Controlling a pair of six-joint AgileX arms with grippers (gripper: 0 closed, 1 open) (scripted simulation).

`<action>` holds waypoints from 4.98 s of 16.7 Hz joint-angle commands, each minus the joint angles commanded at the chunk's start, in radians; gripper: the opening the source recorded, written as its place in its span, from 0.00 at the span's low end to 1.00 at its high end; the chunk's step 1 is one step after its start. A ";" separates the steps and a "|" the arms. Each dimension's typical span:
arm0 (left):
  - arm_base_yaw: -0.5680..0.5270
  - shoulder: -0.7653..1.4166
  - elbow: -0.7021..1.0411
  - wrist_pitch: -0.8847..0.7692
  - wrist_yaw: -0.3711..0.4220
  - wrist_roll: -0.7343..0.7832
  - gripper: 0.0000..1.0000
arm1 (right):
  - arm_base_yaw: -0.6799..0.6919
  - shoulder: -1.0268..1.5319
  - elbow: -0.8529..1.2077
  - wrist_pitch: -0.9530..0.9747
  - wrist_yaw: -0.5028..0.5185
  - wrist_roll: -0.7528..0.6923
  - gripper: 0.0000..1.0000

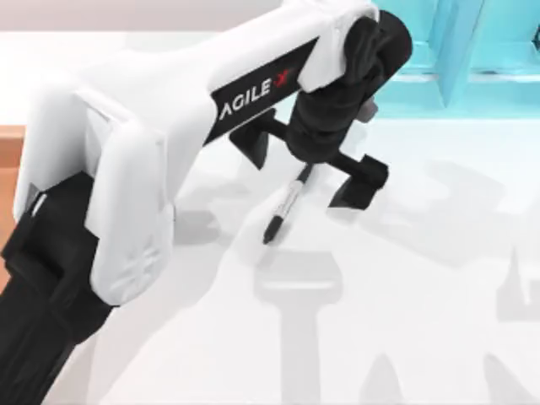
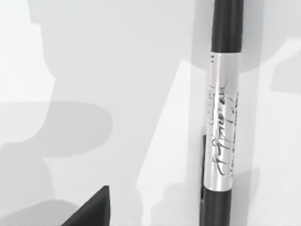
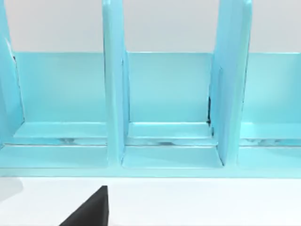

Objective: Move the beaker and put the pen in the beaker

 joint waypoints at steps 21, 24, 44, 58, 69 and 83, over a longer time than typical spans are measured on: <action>0.035 0.054 -0.209 0.273 0.002 0.036 0.32 | 0.000 0.000 0.000 0.000 0.000 0.000 1.00; 0.035 0.054 -0.209 0.273 0.002 0.036 0.10 | 0.000 0.000 0.000 0.000 0.000 0.000 1.00; -0.118 -0.369 -0.439 0.131 0.058 -0.120 0.00 | 0.000 0.000 0.000 0.000 0.000 0.000 1.00; -0.050 -0.512 -0.608 0.382 0.051 -0.089 0.00 | 0.000 0.000 0.000 0.000 0.000 0.000 1.00; 0.221 -0.795 -1.371 1.447 0.095 0.113 0.00 | 0.000 0.000 0.000 0.000 0.000 0.000 1.00; 0.368 -1.227 -2.124 2.544 0.203 0.254 0.00 | 0.000 0.000 0.000 0.000 0.000 0.000 1.00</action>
